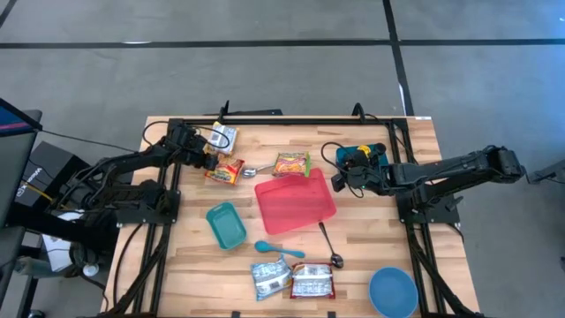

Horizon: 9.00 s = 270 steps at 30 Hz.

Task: Pick & Place Food Item
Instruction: Put the orange noodle pack into the red bin

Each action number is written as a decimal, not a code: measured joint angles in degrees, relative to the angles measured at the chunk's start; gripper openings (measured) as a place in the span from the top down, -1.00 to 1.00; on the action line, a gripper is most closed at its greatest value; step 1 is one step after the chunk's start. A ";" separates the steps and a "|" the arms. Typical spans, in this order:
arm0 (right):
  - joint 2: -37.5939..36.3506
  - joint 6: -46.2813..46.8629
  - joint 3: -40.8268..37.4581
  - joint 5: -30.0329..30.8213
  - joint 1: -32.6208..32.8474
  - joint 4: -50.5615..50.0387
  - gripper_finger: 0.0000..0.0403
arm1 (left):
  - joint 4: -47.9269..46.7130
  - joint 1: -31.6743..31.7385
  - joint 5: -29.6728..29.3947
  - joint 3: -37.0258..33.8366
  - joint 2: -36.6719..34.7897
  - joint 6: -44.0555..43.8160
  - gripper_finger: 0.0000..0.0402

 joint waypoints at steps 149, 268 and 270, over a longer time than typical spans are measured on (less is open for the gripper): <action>21.49 -19.96 0.51 -26.55 0.83 63.14 -0.12 | 62.91 -55.39 -37.81 0.00 -0.09 -3.40 1.00; 21.49 -20.13 0.94 -27.93 0.63 57.29 0.96 | 69.65 -57.22 -34.38 4.48 11.41 -2.65 0.01; 21.49 -20.12 0.96 -27.84 0.61 56.79 0.96 | 69.26 -57.24 -34.36 4.48 10.91 -2.63 -0.06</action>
